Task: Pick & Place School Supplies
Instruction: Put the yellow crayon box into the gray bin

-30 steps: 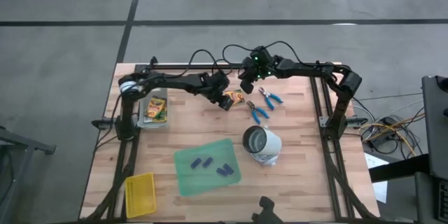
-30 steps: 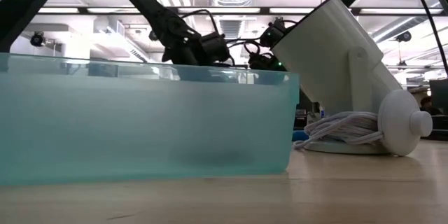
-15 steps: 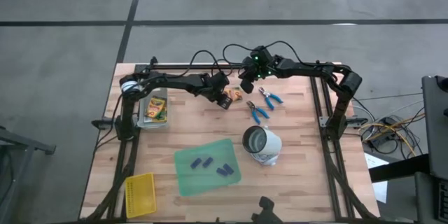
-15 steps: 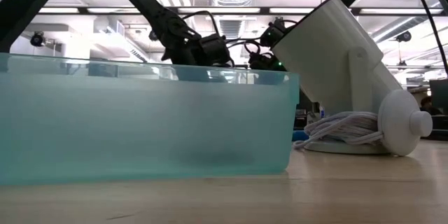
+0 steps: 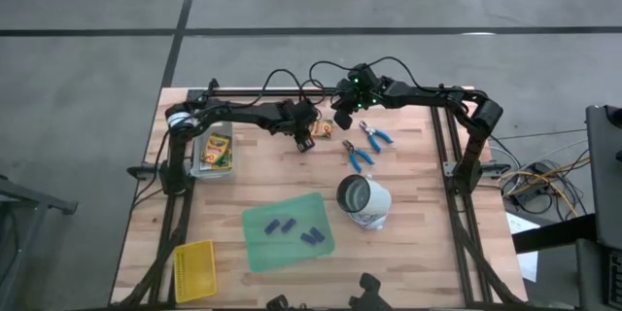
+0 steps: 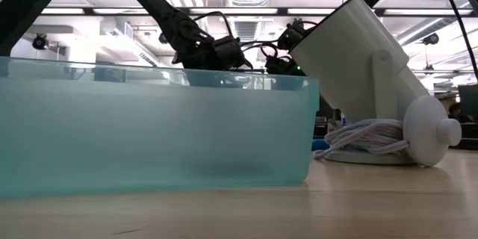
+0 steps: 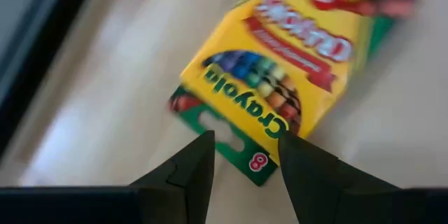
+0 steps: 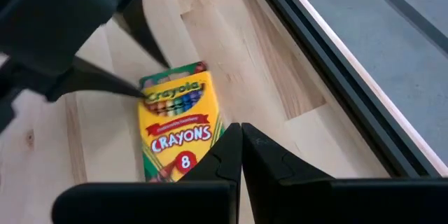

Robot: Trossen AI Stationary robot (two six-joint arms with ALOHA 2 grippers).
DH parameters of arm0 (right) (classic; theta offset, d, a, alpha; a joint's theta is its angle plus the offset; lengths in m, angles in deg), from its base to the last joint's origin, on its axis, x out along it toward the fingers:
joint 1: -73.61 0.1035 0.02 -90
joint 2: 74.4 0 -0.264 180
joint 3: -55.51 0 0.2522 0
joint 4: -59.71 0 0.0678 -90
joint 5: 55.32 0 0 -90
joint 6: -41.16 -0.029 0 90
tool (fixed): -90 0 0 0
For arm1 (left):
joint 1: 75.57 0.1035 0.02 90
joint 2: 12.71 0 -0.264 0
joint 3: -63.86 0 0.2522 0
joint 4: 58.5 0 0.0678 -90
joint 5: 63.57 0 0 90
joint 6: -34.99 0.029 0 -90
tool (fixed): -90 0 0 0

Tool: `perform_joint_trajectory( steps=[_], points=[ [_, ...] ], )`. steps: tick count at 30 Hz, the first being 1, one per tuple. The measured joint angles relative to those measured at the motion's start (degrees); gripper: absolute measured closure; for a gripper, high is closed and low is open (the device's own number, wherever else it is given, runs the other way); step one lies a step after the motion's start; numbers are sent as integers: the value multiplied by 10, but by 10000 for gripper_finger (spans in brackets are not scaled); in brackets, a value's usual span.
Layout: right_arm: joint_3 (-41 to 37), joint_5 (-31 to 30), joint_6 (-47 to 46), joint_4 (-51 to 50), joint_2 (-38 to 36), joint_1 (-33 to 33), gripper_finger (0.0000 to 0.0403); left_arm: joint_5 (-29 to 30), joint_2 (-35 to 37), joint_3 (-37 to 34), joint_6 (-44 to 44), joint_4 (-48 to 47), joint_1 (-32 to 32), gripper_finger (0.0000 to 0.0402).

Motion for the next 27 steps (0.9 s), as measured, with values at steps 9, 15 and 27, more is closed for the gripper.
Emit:
perform_joint_trajectory(
  steps=[9,15,27],
  points=[
    [-4,4,11,-1,0,0,394,71,3,38,-26,12,3,239],
    [-11,5,37,6,3,0,394,80,16,91,-81,-23,5,239],
    [-10,21,7,8,57,4,394,39,41,189,-199,-164,23,239]
  ],
)
